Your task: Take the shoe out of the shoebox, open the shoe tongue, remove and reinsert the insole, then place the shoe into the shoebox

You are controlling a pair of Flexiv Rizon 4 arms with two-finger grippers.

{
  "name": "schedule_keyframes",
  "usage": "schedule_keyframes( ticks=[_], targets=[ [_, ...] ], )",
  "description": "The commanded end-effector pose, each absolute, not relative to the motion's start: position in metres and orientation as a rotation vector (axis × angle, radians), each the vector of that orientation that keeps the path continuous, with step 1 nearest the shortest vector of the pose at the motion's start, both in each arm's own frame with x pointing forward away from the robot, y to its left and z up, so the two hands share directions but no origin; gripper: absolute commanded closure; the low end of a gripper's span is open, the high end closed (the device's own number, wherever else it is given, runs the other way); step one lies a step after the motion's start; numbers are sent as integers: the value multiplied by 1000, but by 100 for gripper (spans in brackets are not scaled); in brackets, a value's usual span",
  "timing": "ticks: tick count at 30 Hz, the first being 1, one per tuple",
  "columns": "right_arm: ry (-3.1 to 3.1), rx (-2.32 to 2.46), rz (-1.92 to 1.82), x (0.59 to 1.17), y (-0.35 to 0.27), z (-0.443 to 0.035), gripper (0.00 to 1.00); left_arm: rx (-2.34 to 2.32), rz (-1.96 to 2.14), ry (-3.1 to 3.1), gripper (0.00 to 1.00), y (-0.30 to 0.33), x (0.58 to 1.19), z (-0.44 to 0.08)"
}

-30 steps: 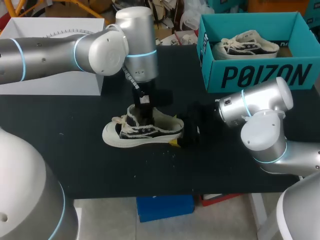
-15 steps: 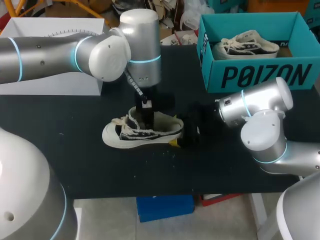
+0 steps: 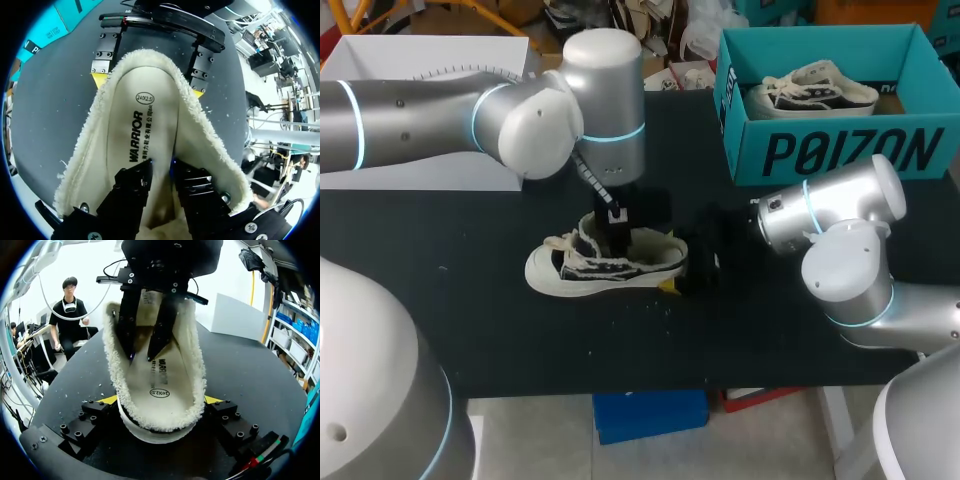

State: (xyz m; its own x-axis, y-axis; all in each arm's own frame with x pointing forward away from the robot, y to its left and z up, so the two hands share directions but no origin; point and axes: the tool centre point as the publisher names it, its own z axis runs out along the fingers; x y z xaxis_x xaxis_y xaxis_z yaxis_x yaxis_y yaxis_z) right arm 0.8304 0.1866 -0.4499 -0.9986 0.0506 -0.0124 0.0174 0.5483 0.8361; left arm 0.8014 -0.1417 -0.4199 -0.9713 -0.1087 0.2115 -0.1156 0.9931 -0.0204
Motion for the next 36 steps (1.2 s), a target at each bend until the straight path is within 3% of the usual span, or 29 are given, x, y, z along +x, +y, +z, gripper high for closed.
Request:
schedule_keyframes(
  ticks=[1,12,26,32,36],
  targets=[
    [2736,63,1473,833,187,-450,100,190,49,-2968,71,-144,796,-440],
    [2736,63,1473,833,187,-450,100,267,-10,-3096,67,-142,799,-444],
    [2736,63,1473,833,187,-450,100,367,-86,-3242,72,-135,810,-450],
    [2736,63,1473,833,187,-450,100,393,-120,-3301,75,-134,811,-453],
    [2736,63,1473,833,187,-450,100,364,-133,-3325,84,-136,807,-454]
  ],
)
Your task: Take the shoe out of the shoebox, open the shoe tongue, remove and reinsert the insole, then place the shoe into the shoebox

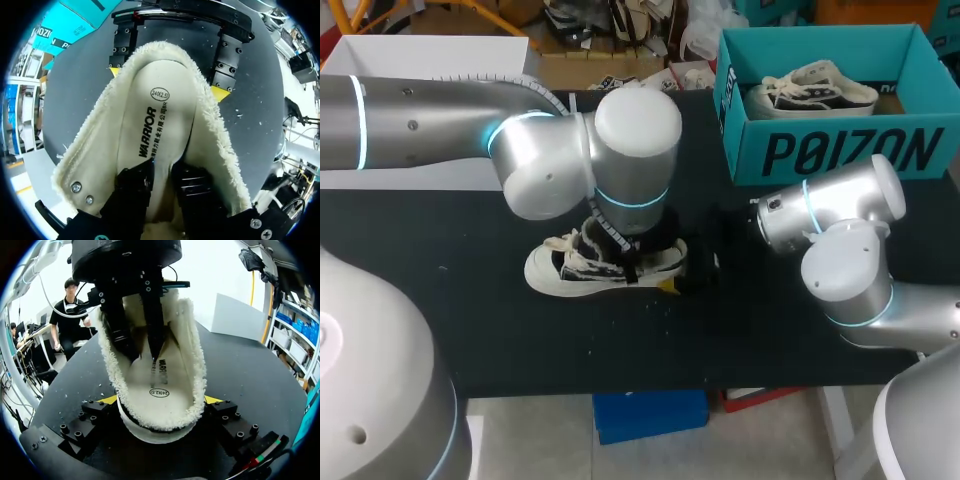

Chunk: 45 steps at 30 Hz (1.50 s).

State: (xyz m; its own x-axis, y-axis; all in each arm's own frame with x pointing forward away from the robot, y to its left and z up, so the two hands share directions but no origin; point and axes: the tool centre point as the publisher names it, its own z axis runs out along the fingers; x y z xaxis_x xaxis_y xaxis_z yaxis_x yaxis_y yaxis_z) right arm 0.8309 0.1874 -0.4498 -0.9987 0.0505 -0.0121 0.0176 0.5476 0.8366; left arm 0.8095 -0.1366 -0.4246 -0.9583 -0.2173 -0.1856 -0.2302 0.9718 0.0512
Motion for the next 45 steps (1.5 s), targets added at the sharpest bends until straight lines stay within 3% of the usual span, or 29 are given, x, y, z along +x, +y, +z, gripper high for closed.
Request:
schedule_keyframes(
  ticks=[1,3,45],
  targets=[
    [2736,63,1473,833,187,-450,100,-317,117,2916,87,-136,806,-454],
    [2736,63,1473,833,187,-450,100,-311,120,2918,100,-136,805,-454],
    [2736,63,1473,833,187,-450,100,25,-472,3197,100,-142,782,-367]
  ],
)
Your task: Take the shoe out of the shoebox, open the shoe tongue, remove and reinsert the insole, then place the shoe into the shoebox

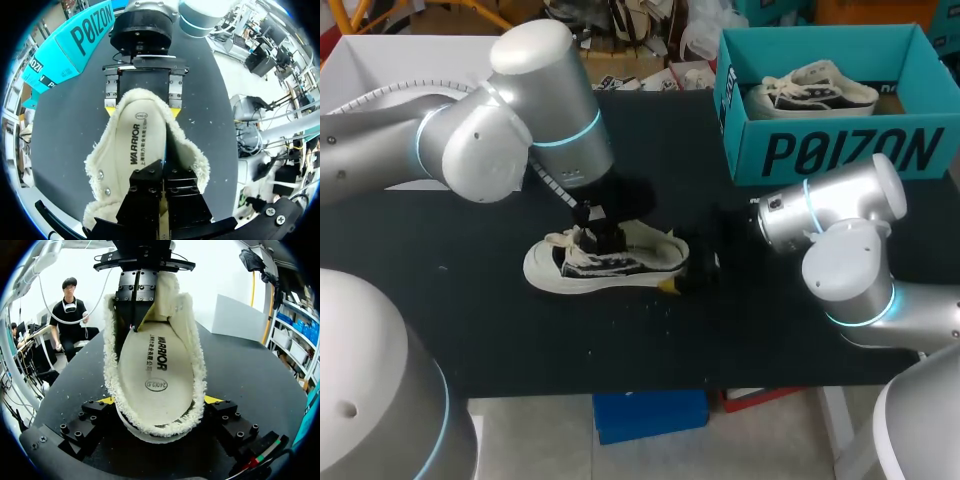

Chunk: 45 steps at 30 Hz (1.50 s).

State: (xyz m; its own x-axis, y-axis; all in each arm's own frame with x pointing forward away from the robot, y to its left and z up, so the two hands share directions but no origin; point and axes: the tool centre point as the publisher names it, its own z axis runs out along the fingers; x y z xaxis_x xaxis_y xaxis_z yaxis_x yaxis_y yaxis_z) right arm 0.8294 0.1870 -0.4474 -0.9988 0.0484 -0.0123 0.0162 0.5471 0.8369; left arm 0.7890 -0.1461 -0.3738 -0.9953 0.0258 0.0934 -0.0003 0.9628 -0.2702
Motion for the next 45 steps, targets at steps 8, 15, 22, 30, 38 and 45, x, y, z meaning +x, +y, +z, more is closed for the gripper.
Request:
schedule_keyframes(
  ticks=[8,15,22,30,38,45],
  targets=[
    [2736,63,1473,833,187,-450,100,-13,455,-3023,100,-141,782,-366],
    [2736,63,1473,833,187,-450,100,4,474,-3034,100,-137,784,-361],
    [2736,63,1473,833,187,-450,100,16,498,-3044,100,-134,783,-357],
    [2736,63,1473,833,187,-450,100,16,488,-3038,100,-140,787,-367],
    [2736,63,1473,833,187,-450,100,-147,477,-3104,93,-162,791,-382],
    [2736,63,1473,833,187,-450,100,-309,472,-3152,65,-166,781,-389]
  ],
)
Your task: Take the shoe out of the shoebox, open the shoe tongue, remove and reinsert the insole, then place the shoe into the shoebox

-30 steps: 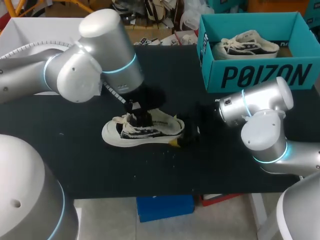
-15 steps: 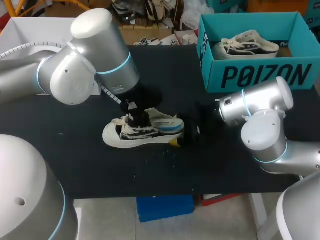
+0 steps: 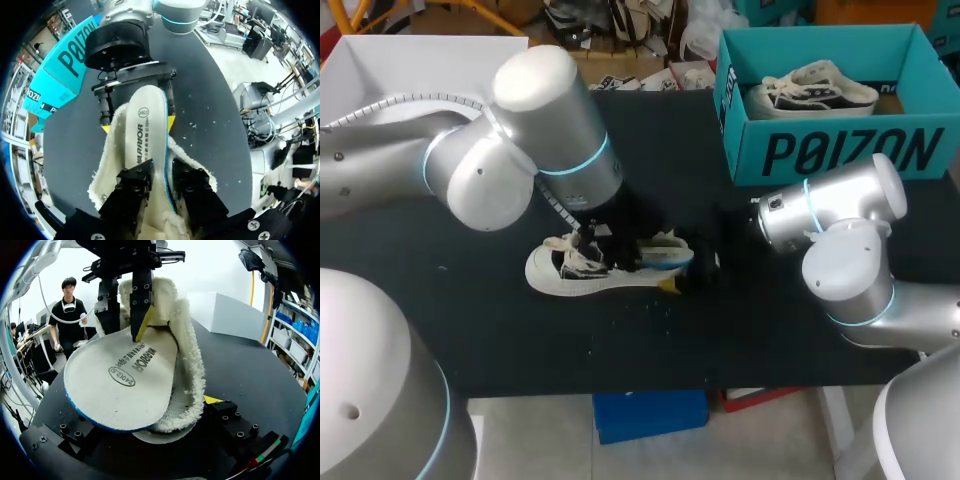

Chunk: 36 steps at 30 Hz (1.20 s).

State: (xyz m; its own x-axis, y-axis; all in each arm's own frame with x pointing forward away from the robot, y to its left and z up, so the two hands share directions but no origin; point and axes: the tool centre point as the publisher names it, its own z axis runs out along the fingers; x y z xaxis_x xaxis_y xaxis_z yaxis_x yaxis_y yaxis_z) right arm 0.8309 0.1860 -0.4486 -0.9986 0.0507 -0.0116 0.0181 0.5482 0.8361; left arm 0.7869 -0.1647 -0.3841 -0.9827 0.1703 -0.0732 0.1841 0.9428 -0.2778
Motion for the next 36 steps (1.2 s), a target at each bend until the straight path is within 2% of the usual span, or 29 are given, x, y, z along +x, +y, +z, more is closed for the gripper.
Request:
schedule_keyframes(
  ticks=[1,10,23,24,25,26,27,36],
  targets=[
    [2736,63,1473,833,187,-450,100,300,-449,3032,63,-166,781,-390],
    [2736,63,1473,833,187,-450,100,335,-426,2984,64,-181,788,-392],
    [2736,63,1473,833,187,-450,100,402,-433,2937,71,-208,798,-387],
    [2736,63,1473,833,187,-450,100,405,-435,2935,73,-208,798,-386],
    [2736,63,1473,833,187,-450,100,408,-437,2930,82,-209,798,-386],
    [2736,63,1473,833,187,-450,100,409,-438,2929,95,-209,798,-385],
    [2736,63,1473,833,187,-450,100,411,-438,2928,100,-209,798,-385],
    [2736,63,1473,833,187,-450,100,456,-595,2916,100,-184,771,-355]
  ],
)
